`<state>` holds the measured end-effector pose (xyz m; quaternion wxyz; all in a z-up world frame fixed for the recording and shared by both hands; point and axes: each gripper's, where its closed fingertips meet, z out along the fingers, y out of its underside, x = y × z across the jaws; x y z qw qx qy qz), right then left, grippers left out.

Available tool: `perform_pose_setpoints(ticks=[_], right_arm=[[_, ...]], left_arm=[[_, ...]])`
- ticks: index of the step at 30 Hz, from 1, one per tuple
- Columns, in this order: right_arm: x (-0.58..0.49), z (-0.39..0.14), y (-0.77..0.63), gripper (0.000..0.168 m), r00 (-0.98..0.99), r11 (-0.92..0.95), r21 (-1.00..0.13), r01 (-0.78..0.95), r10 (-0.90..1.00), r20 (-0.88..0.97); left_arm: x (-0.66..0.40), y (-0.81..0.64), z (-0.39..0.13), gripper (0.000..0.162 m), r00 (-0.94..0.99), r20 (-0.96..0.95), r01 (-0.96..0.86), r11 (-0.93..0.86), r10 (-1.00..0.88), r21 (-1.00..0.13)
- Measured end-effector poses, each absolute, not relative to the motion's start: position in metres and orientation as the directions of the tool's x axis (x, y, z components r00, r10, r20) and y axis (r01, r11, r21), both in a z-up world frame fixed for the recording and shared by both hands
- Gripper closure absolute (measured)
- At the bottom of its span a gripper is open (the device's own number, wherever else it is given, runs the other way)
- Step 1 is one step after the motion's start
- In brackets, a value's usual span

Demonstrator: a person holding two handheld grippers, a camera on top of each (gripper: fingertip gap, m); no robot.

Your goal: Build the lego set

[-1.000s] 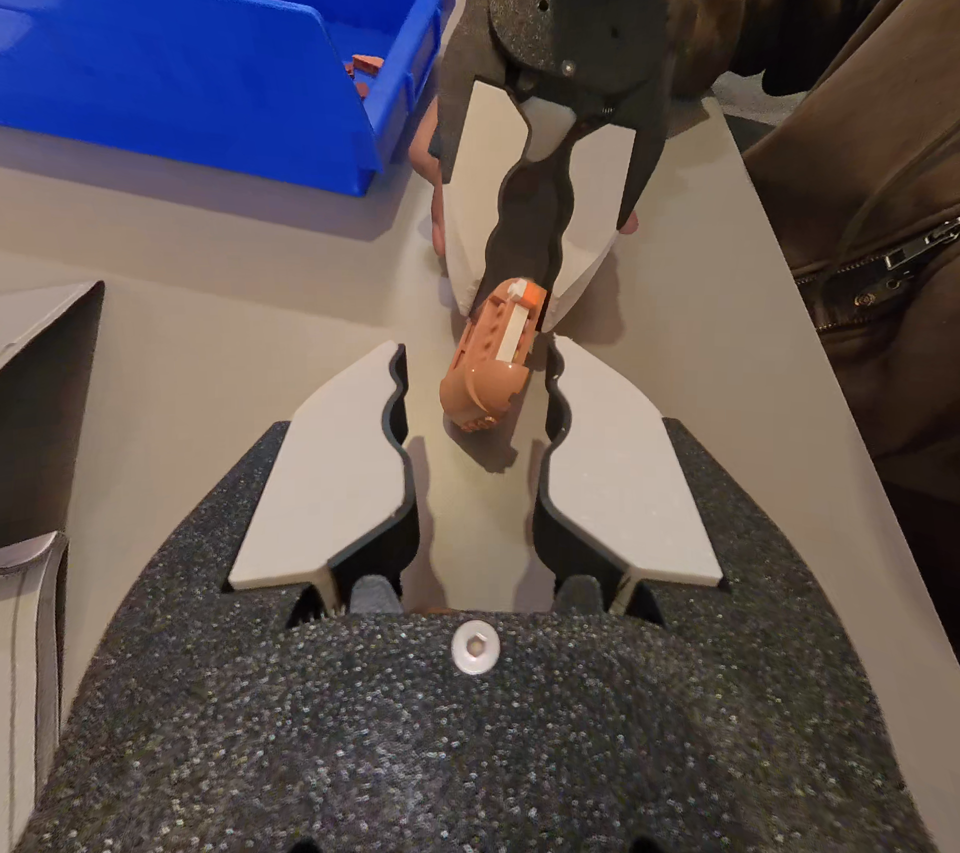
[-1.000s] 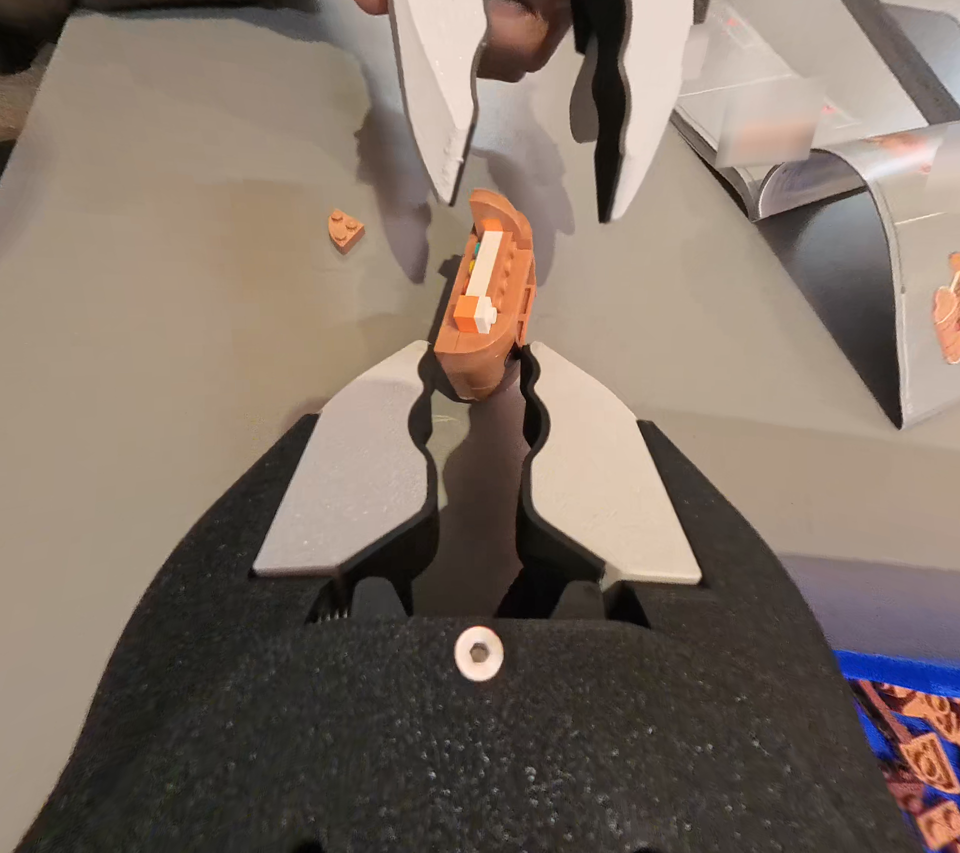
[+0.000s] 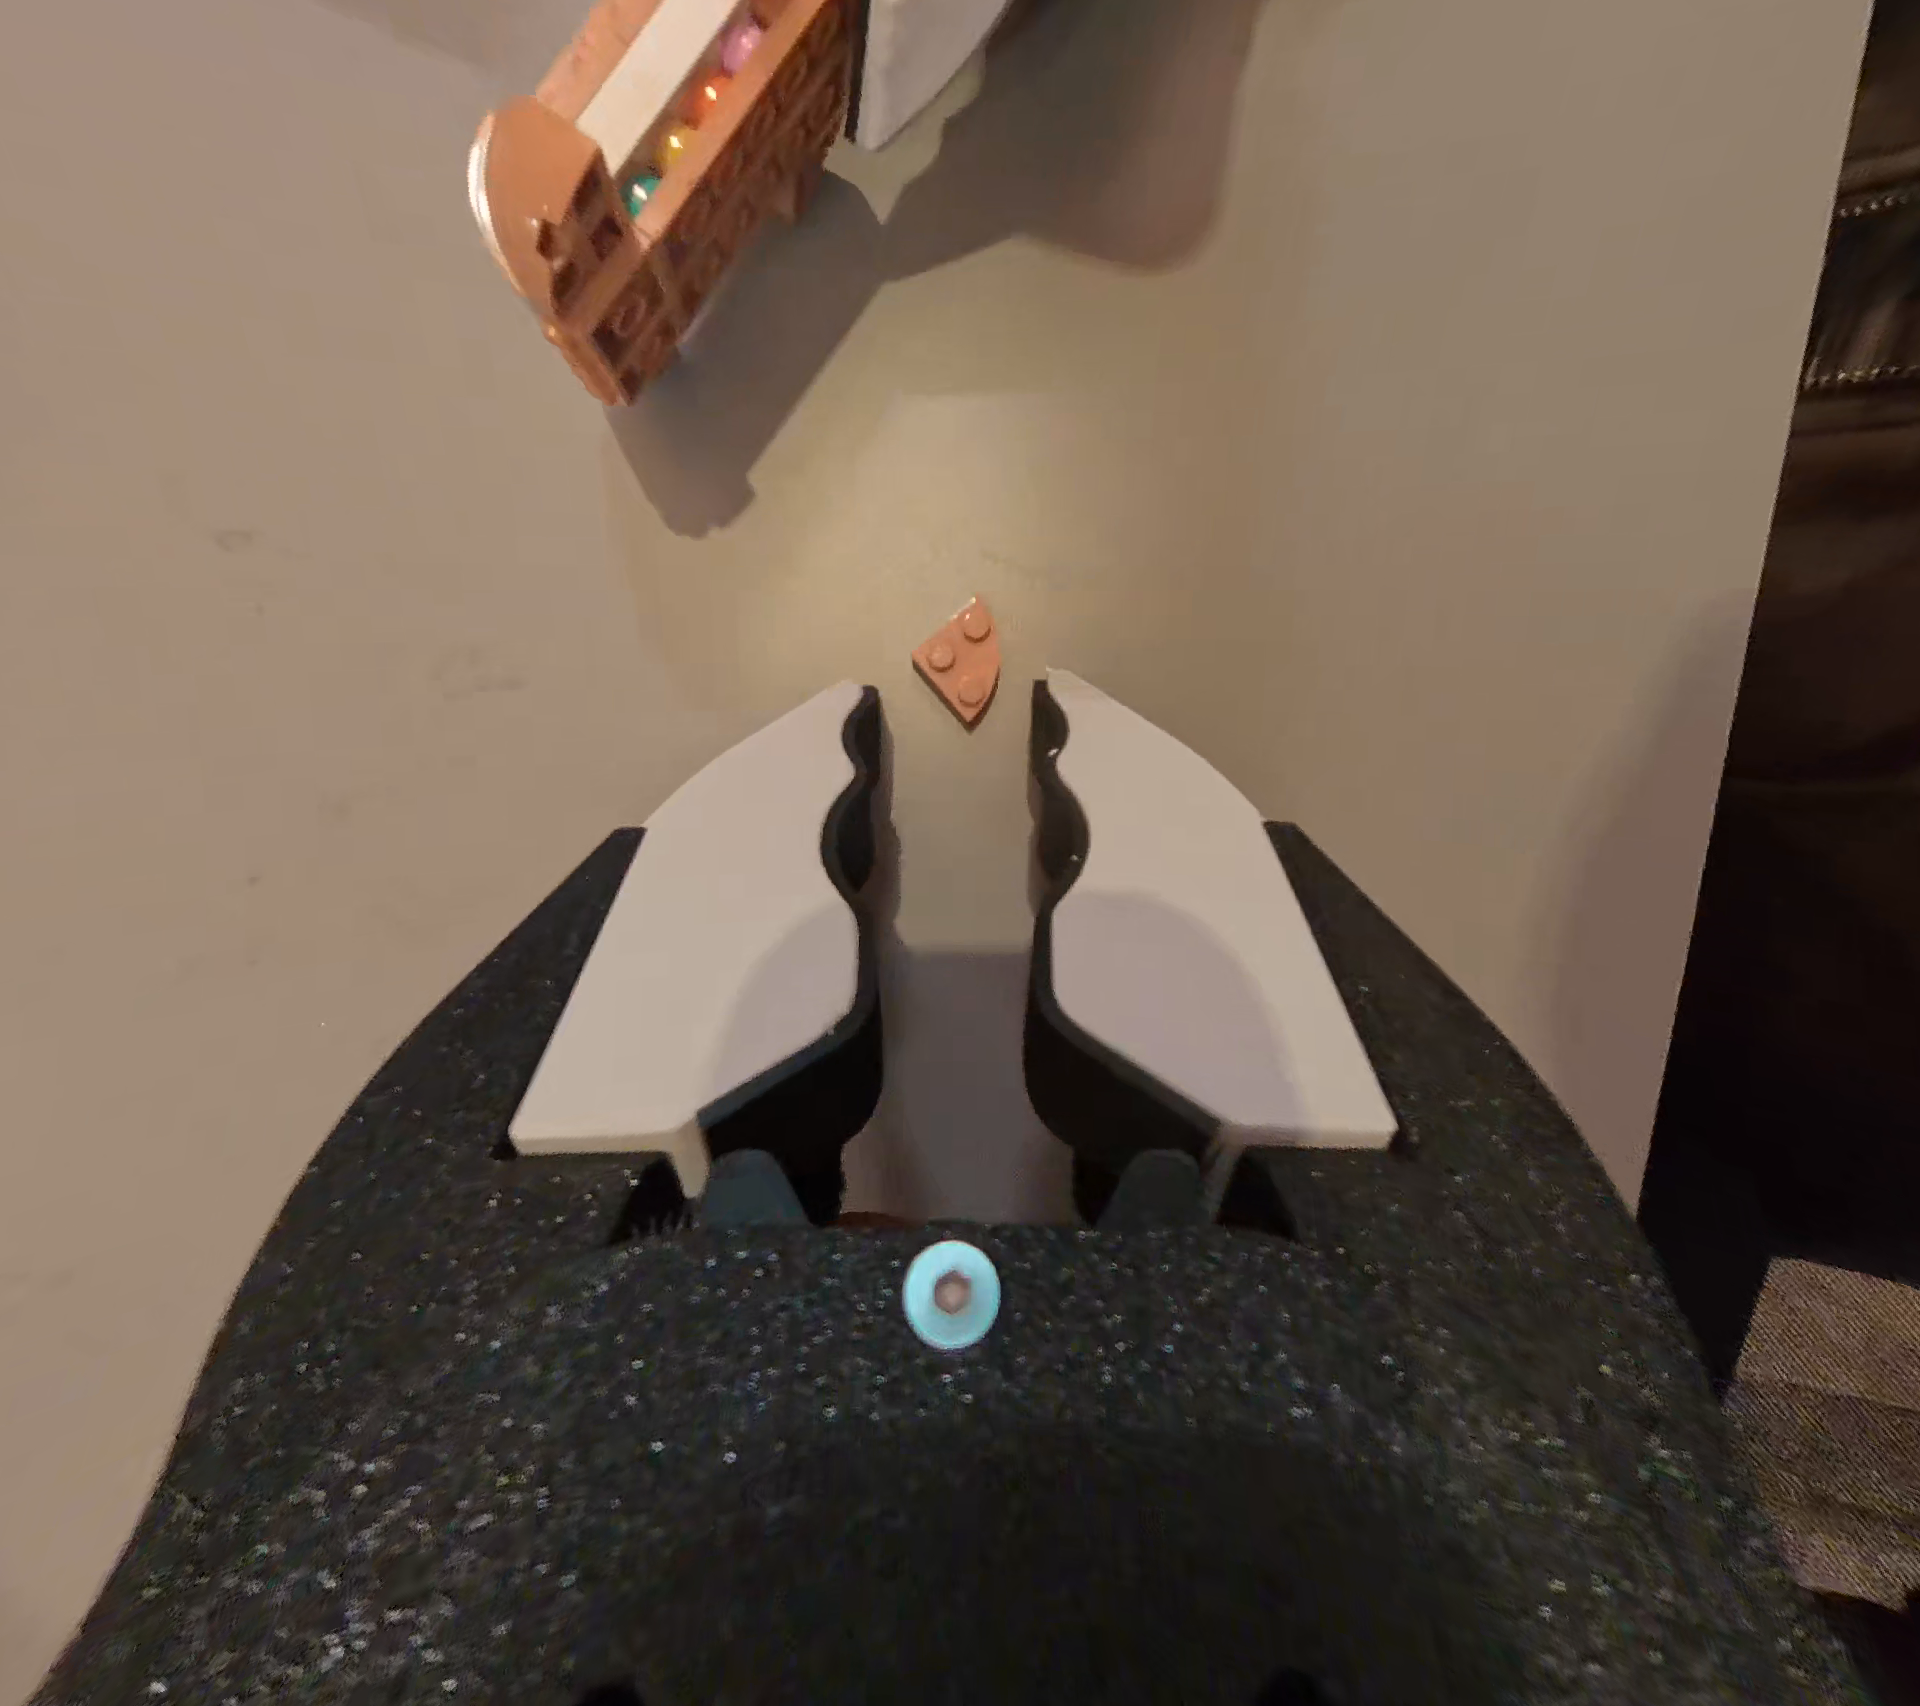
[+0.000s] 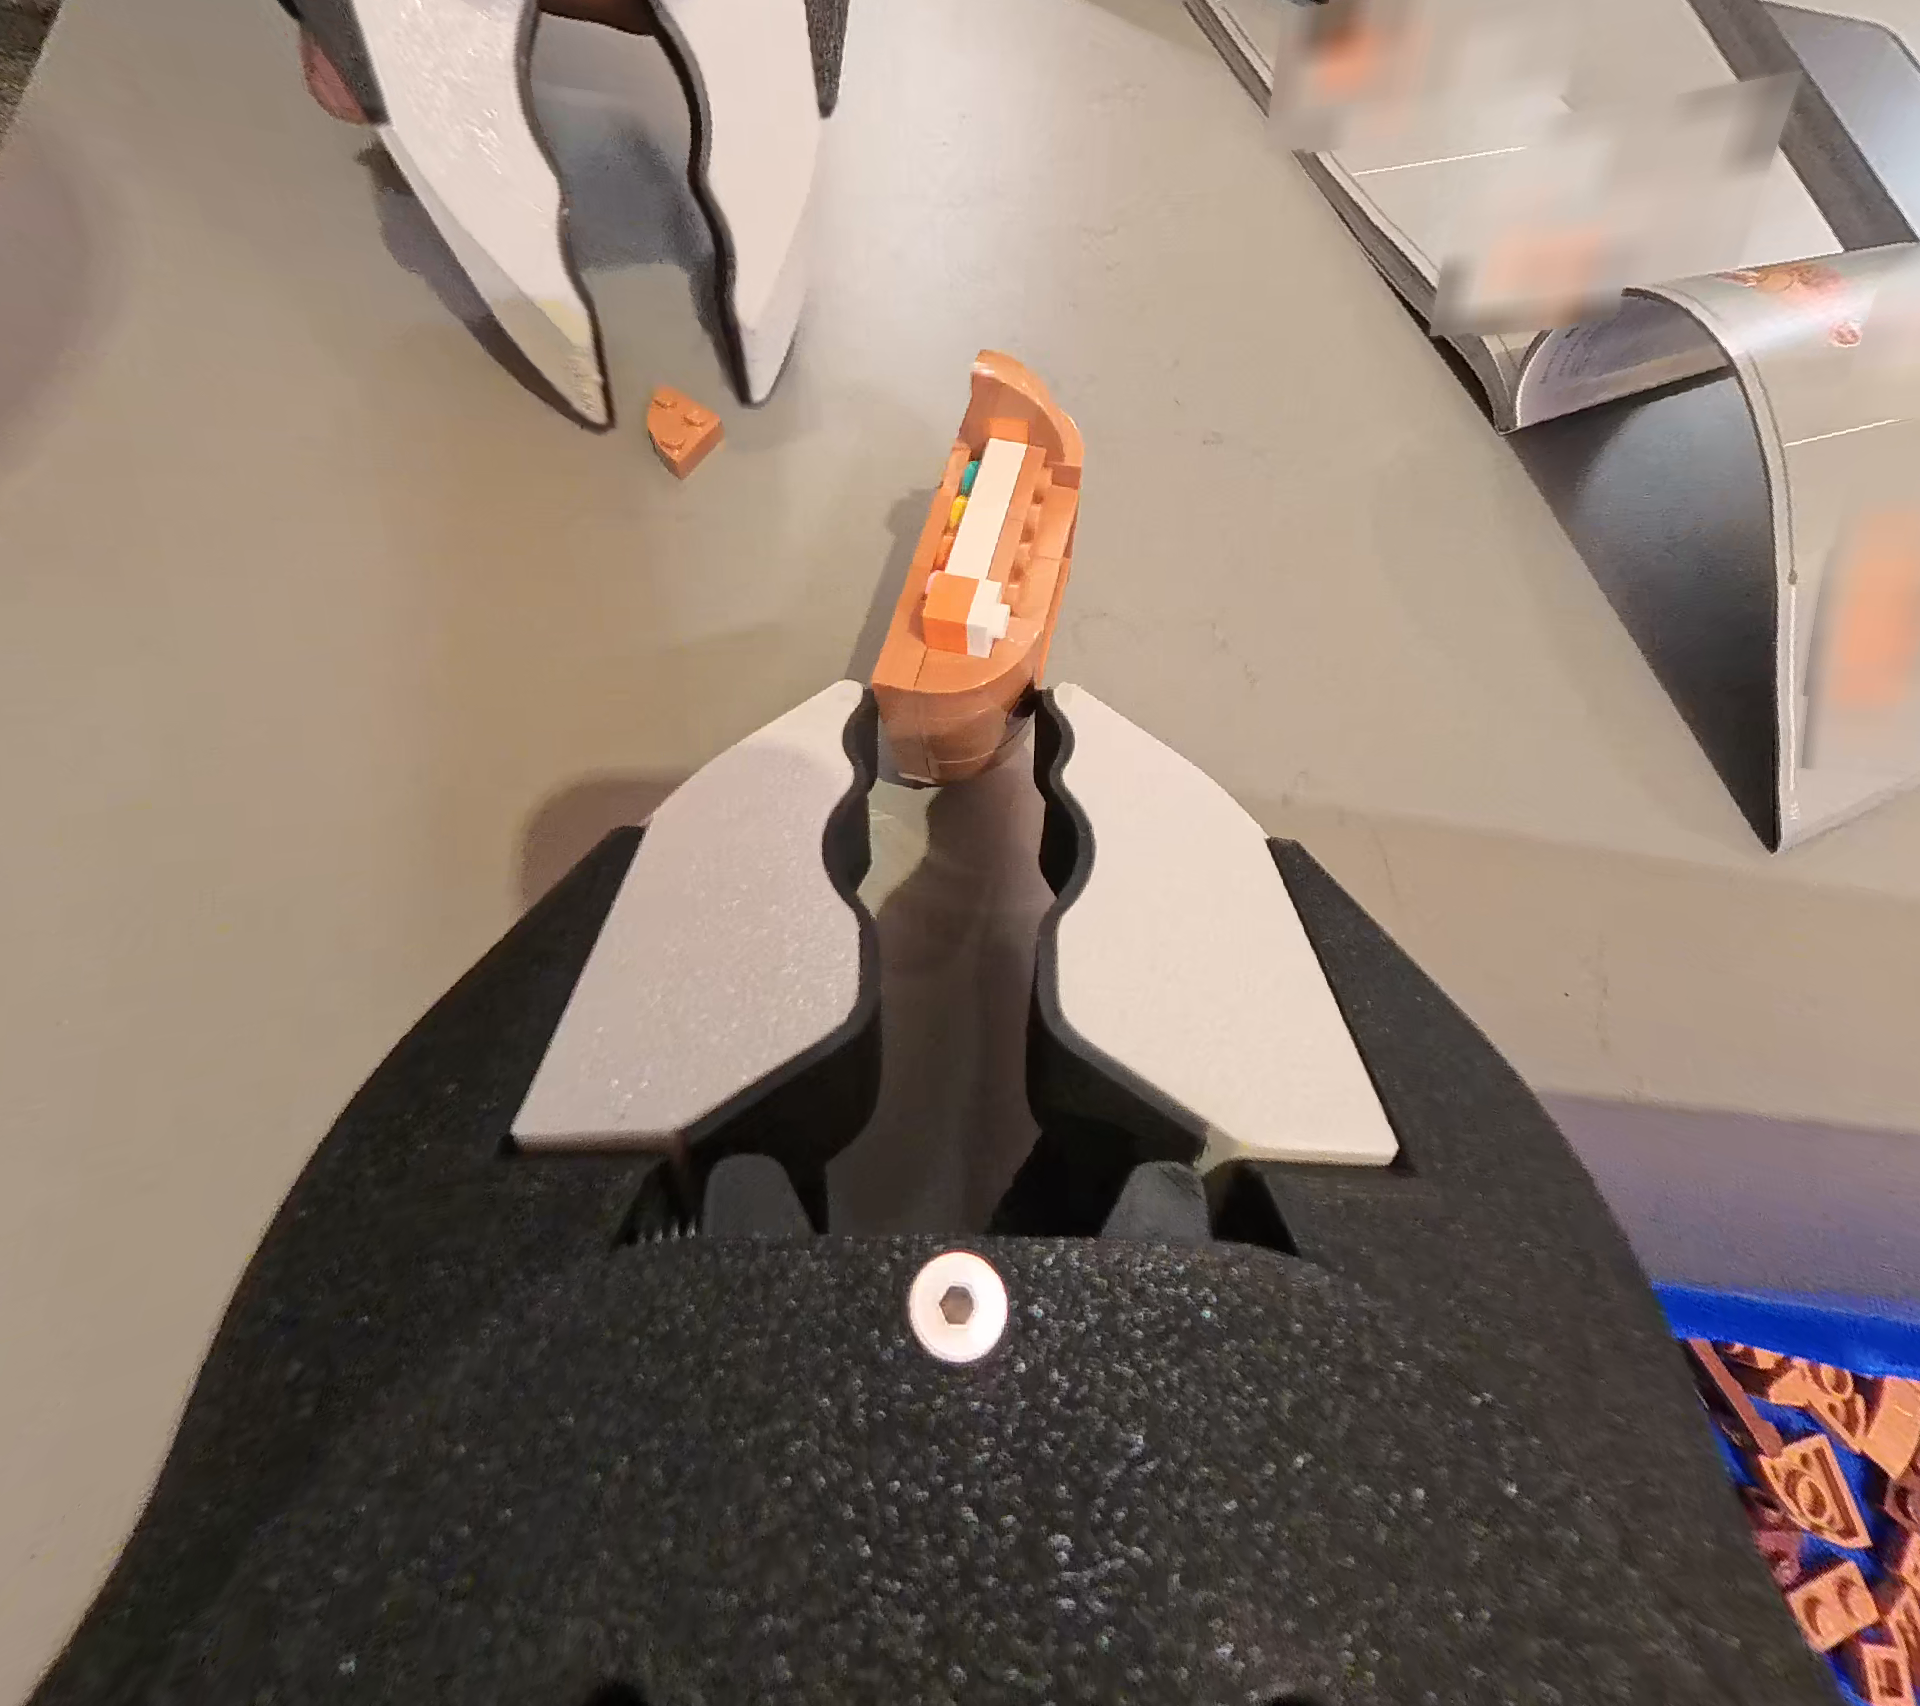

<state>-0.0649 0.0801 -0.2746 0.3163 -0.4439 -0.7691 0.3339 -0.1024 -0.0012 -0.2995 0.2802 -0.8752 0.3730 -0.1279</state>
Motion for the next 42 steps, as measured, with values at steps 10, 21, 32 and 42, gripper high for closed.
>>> perform_pose_setpoints(ticks=[10, 21, 32, 42], right_arm=[[-0.064, -0.276, 0.080, 0.139, -0.418, 0.412, -0.785, 0.462, 0.882, 0.217], [-0.062, -0.277, 0.083, 0.134, -0.407, 0.457, -0.763, 0.457, 0.870, 0.278], [-0.059, -0.279, 0.078, 0.132, -0.417, 0.580, -0.703, 0.412, 0.806, 0.421], [-0.054, -0.277, 0.080, 0.131, -0.424, 0.698, -0.615, 0.367, 0.714, 0.557]], left_arm=[[-0.088, 0.007, -0.299, 0.150, 0.675, 0.052, -0.574, -0.569, -0.736, -0.589], [-0.071, 0.027, -0.269, 0.150, 0.644, 0.164, -0.435, -0.534, -0.747, -0.725], [-0.064, 0.027, -0.269, 0.150, 0.672, 0.251, -0.327, -0.583, -0.697, -0.744], [-0.056, 0.029, -0.259, 0.150, 0.662, 0.374, -0.195, -0.631, -0.650, -0.751]])
